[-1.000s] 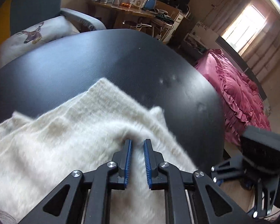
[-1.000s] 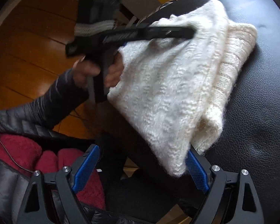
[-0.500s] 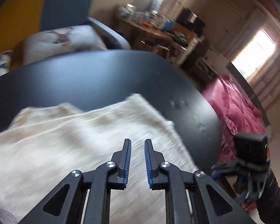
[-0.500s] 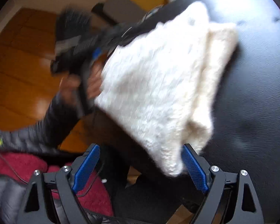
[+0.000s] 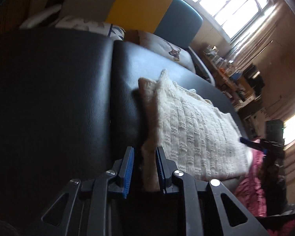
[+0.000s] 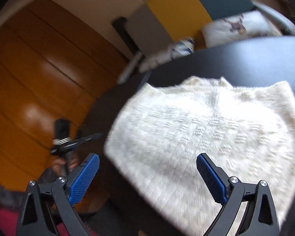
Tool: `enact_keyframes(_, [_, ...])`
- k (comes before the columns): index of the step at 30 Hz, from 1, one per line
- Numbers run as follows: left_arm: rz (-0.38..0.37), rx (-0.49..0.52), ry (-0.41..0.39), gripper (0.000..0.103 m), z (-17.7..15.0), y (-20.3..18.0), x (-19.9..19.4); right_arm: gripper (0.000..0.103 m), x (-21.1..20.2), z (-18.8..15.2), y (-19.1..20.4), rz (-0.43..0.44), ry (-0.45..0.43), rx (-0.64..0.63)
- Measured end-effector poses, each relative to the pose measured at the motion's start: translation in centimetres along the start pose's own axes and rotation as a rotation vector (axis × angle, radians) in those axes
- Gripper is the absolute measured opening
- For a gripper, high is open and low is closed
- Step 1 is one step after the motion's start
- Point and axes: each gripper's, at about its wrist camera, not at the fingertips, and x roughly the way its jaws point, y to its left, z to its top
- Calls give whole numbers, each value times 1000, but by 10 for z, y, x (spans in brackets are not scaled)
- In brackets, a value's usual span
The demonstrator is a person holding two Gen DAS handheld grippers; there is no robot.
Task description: Fold clothes
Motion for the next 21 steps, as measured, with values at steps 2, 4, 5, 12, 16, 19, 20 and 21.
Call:
enact_keyframes(2, [-95, -13, 18, 29, -4, 7, 6, 100, 8, 4, -8, -29, 26, 42])
enact_keyframes(4, [-168, -27, 47, 32, -3, 12, 17, 100, 17, 2, -19, -65, 59, 77])
enact_keyframes(5, [-199, -35, 62, 33, -2, 15, 23, 100, 21, 1, -23, -77, 69, 86])
enact_keyframes(12, [-337, -29, 148, 36, 3, 19, 55, 101, 30, 0, -28, -106, 76, 80])
enact_keyframes(16, [-308, 86, 141, 10, -13, -10, 45, 101, 34, -1, -25, -118, 87, 53])
enact_keyframes(19, [-237, 95, 169, 9, -35, -10, 44, 101, 30, -7, -28, -106, 80, 42])
enact_keyframes(20, [-225, 76, 177, 9, -41, -8, 46, 101, 30, -9, -29, -97, 73, 41])
enact_keyframes(21, [-224, 62, 165, 9, -42, -9, 43, 101, 30, -10, -30, -90, 70, 39])
